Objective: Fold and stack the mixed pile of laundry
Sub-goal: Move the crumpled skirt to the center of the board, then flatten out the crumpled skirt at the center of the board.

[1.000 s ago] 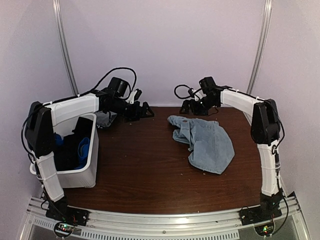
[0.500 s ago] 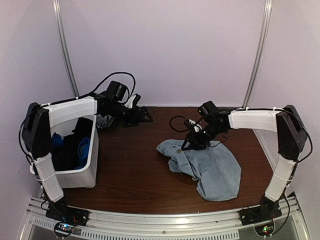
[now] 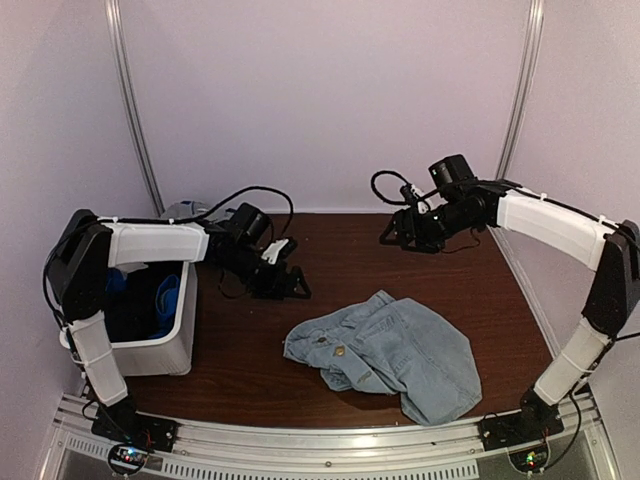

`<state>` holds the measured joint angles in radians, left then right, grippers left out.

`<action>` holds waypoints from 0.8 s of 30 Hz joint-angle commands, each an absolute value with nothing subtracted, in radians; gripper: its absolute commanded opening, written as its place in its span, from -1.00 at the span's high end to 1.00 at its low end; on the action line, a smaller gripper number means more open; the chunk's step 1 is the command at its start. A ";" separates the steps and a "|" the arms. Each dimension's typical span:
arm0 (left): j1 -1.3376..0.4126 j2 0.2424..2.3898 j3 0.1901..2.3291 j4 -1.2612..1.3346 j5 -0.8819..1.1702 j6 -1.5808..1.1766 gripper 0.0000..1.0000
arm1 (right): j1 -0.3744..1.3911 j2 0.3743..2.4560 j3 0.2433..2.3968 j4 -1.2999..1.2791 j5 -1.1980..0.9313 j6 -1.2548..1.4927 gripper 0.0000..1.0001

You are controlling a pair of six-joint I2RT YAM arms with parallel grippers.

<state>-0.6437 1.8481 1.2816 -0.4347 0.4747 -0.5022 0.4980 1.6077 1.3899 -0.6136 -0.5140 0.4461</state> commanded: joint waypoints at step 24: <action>-0.722 1.867 1.134 -0.439 0.433 -0.540 -0.76 | 0.586 2.026 1.644 -0.959 -0.406 0.123 0.58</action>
<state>-0.7155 1.8648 1.1606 -0.4709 0.4389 -0.5148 0.5797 2.0537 1.5932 -0.9565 -0.4438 0.1497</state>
